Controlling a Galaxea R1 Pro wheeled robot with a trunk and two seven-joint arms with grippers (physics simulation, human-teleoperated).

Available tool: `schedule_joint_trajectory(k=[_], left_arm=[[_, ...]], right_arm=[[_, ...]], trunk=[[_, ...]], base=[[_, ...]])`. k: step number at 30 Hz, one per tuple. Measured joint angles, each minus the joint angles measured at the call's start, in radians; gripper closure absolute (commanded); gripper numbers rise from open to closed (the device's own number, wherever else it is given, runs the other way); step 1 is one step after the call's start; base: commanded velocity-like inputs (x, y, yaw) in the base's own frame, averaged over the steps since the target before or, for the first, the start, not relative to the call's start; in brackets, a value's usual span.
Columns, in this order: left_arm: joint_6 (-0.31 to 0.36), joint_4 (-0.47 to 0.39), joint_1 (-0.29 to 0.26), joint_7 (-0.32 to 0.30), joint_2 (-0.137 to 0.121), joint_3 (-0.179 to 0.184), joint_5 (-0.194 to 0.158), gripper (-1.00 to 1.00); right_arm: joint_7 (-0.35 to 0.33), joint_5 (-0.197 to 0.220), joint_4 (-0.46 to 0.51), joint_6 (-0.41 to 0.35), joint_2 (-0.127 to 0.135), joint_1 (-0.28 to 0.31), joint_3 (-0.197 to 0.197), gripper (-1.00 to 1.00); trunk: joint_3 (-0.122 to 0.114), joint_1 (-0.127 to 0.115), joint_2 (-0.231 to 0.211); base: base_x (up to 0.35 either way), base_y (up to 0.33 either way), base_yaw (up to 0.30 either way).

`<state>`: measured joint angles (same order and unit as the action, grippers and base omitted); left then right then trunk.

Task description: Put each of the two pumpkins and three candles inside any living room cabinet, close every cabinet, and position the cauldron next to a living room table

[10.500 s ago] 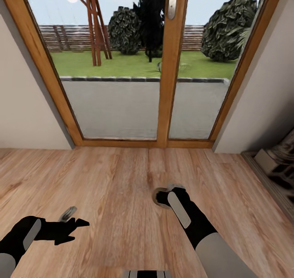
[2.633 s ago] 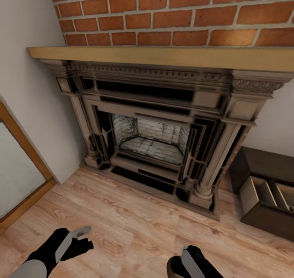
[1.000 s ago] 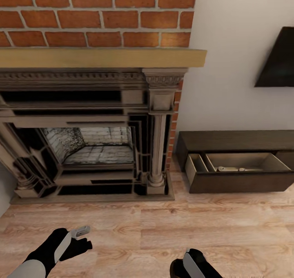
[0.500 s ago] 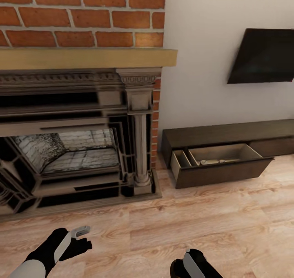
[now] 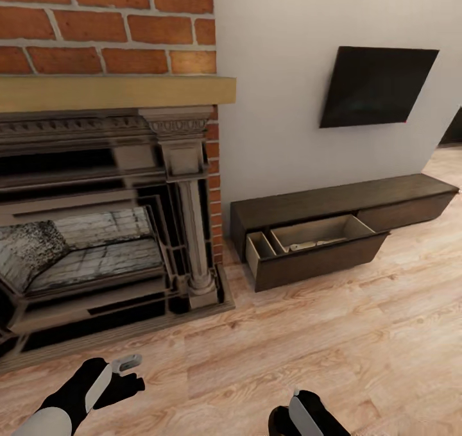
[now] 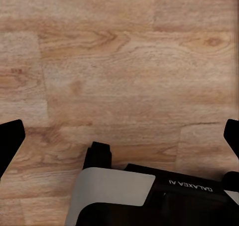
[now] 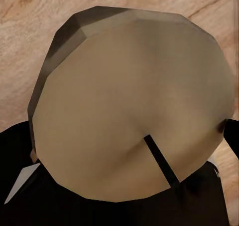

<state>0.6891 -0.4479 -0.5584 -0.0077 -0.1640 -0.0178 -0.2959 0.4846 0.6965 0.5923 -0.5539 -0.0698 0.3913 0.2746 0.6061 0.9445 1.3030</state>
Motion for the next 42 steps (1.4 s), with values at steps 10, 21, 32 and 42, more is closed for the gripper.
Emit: schedule_joint_trajectory(k=[10, 21, 32, 42], left_arm=[[-0.003, 0.000, 0.000, -0.001, 0.000, 0.000, 0.000, -1.00], [-0.005, -0.002, 0.000, -0.003, -0.002, 0.001, 0.000, -1.00], [-0.006, -0.003, 0.000, -0.003, -0.002, 0.001, 0.000, -1.00], [-0.007, -0.003, 0.000, -0.003, -0.003, 0.001, 0.000, -1.00]], right_arm=[[0.000, 0.000, -0.015, 0.028, 0.003, 0.000, -0.001, 1.00], [0.000, 0.000, -0.064, 0.046, 0.002, 0.001, -0.003, 1.00], [0.000, 0.000, -0.066, 0.046, 0.002, 0.001, -0.054, 1.00], [0.000, 0.000, -0.066, 0.047, 0.002, 0.001, -0.058, 1.00]], trunk=[[0.000, 0.000, 0.000], [-0.003, 0.000, 0.000], [-0.007, 0.000, 0.000], [-0.012, 0.000, 0.000]], base=[[0.000, 0.000, -0.280], [0.000, 0.000, -0.280], [0.000, 0.000, -0.280], [0.000, 0.000, -0.280]])
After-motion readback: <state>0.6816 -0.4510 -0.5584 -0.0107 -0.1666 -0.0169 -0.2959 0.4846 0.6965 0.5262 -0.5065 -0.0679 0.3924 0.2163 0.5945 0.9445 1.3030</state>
